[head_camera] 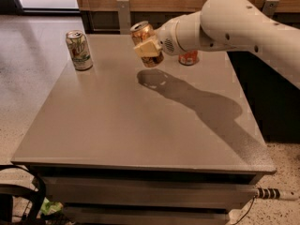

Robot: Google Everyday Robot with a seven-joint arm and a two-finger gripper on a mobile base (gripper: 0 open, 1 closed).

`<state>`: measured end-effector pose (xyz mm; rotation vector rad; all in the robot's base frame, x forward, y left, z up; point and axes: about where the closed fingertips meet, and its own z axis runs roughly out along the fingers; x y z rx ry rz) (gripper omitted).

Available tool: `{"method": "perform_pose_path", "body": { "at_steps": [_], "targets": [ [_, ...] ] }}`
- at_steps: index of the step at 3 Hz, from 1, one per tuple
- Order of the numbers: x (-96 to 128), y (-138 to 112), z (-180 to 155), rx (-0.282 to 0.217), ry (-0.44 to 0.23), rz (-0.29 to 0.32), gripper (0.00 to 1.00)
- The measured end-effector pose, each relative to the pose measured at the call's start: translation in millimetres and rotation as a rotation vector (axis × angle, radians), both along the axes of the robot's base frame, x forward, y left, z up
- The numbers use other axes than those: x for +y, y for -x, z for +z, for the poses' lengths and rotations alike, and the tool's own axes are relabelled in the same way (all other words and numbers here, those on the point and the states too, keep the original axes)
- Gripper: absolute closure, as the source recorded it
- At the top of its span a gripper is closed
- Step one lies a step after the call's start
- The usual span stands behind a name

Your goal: Knock orange can over

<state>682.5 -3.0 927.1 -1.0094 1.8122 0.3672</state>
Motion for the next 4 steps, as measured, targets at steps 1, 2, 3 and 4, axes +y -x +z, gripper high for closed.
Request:
{"method": "perform_pose_path", "body": {
  "at_steps": [1, 2, 3, 4],
  "targets": [
    [-9, 9, 0, 0.065, 0.074, -0.003, 1.00],
    [-16, 16, -7, 0.126, 0.132, -0.007, 1.00],
    [-22, 20, -17, 0.182, 0.196, -0.019, 1.00],
    [-24, 21, -28, 0.227, 0.275, -0.025, 1.00]
  ]
}}
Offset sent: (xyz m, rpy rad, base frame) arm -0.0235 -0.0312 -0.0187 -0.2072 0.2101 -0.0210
